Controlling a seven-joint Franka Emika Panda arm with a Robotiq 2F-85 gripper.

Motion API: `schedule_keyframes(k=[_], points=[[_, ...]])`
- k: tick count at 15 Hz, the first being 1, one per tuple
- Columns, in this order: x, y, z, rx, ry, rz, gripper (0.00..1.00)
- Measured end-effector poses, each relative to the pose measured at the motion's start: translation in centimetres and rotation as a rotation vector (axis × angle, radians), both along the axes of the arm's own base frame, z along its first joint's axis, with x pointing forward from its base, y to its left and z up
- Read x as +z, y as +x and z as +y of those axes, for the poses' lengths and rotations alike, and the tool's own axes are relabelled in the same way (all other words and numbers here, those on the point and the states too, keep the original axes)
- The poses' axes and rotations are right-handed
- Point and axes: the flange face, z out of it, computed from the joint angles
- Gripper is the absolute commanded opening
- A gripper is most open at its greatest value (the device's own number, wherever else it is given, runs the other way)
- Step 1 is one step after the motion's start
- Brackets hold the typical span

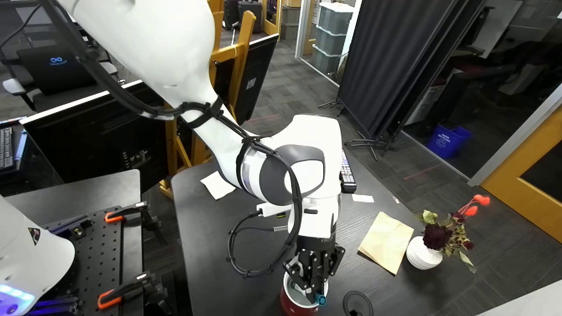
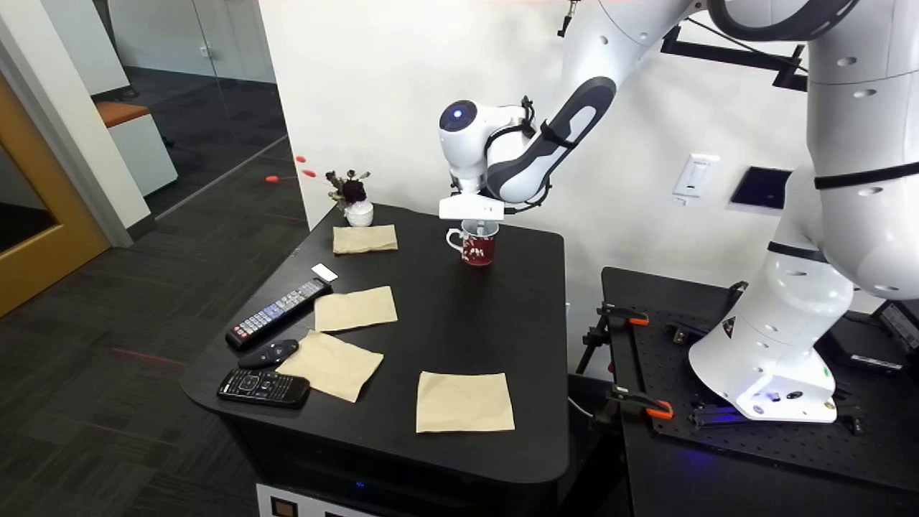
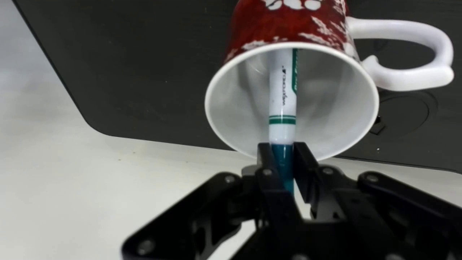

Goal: Take the pen out of the cup and put it on the table

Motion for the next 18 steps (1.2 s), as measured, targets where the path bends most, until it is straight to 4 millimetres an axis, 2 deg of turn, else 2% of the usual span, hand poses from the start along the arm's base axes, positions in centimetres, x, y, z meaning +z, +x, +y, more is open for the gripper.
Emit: schedule_keyframes(k=[4, 8, 14, 18], points=[[1.1, 0.2, 0.1, 0.02, -0.026, -0.007, 0.05], [3.9, -0.4, 0.2, 0.061, -0.062, -0.019, 0.05], [9.1, -3.3, 0.8, 0.109, -0.116, -0.018, 0.05], [12.1, -5.4, 2.0, 0.138, -0.115, -0.058, 0.05]])
